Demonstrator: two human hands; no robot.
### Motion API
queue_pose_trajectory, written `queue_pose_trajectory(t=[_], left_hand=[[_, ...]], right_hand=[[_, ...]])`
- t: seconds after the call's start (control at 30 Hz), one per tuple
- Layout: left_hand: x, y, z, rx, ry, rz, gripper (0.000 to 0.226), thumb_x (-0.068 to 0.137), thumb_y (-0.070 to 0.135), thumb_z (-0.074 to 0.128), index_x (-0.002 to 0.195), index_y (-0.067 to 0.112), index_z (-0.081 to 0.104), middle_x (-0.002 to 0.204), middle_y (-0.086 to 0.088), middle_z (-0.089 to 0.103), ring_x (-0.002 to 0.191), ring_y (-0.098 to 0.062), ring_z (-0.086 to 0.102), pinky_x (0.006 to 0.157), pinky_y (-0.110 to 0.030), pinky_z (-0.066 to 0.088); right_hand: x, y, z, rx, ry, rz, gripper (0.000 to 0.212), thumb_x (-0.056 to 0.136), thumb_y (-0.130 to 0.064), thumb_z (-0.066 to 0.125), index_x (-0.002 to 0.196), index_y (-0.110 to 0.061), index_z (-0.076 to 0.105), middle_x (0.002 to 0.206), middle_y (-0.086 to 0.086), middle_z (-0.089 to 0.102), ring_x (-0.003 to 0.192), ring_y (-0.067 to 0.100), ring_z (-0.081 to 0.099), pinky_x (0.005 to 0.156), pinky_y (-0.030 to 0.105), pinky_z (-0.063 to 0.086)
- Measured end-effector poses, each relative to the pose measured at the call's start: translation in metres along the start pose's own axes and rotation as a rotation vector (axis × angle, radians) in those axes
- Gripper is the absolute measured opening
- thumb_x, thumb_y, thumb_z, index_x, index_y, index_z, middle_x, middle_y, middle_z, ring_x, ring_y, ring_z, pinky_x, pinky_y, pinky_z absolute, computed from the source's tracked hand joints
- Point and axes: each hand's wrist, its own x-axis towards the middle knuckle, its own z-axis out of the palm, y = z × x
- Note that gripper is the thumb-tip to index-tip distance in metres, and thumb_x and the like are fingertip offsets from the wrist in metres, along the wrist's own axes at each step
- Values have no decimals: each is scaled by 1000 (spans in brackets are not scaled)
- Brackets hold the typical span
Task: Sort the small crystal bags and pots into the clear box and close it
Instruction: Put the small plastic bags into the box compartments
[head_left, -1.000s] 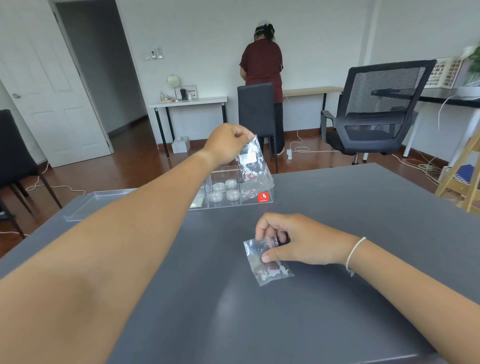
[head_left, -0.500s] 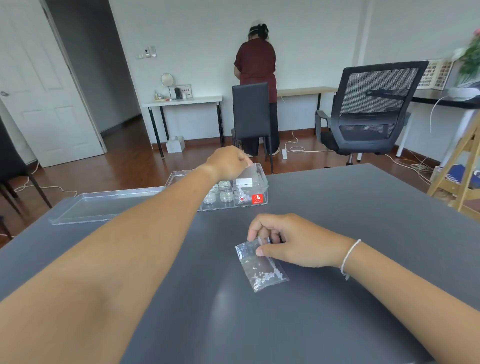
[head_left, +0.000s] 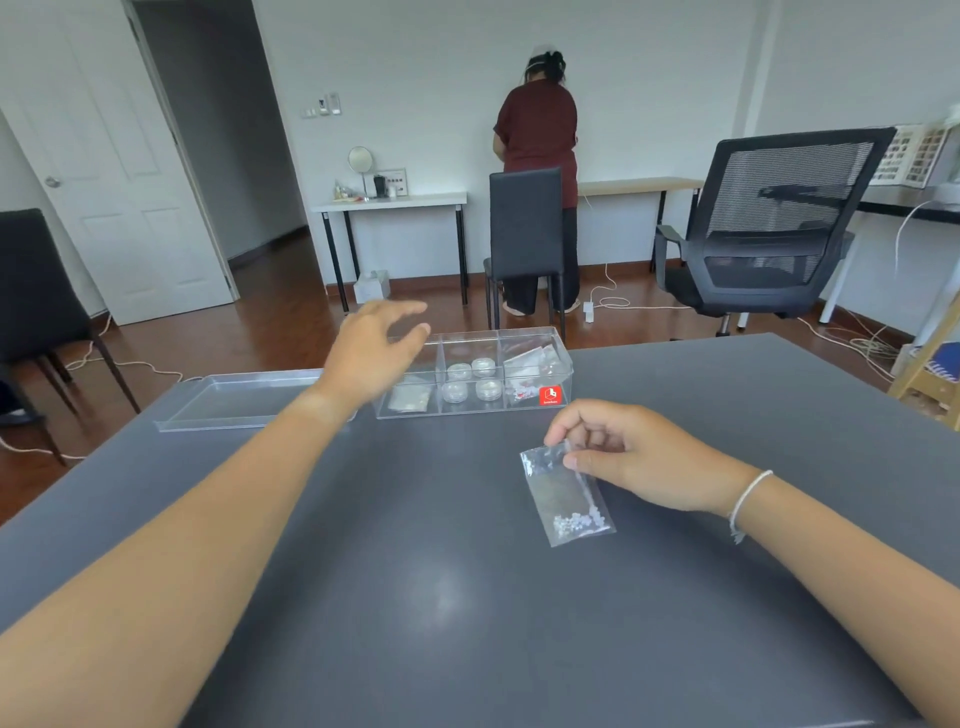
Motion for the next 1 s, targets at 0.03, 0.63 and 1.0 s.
queue_pose_trajectory(t=[0.03, 0.63, 1.0], left_hand=[[-7, -7, -5, 0, -11, -18, 37, 85, 35, 56, 121, 27, 57, 128, -5, 54, 121, -22, 47, 102, -27, 32], [-37, -45, -4, 47, -200, -54, 58, 86, 43, 54, 139, 29, 34, 154, 2, 24, 141, -13, 23, 110, -24, 17], [-36, -47, -4, 44, -183, -44, 56, 86, 43, 53, 138, 31, 34, 154, 4, 25, 141, -15, 24, 112, -29, 21]], right_hand=[[1, 0, -1, 26, 24, 2, 14, 84, -13, 58, 88, -26, 61, 69, -12, 50, 64, 7, 46, 67, 14, 40], [95, -3, -49, 59, 550, 143, 17, 85, -14, 55, 97, -23, 63, 81, -9, 61, 67, 2, 51, 61, 15, 40], [127, 1, -33, -71, 443, 248, 18, 84, -8, 56, 96, -16, 66, 102, 6, 66, 89, 17, 59, 79, 27, 45]])
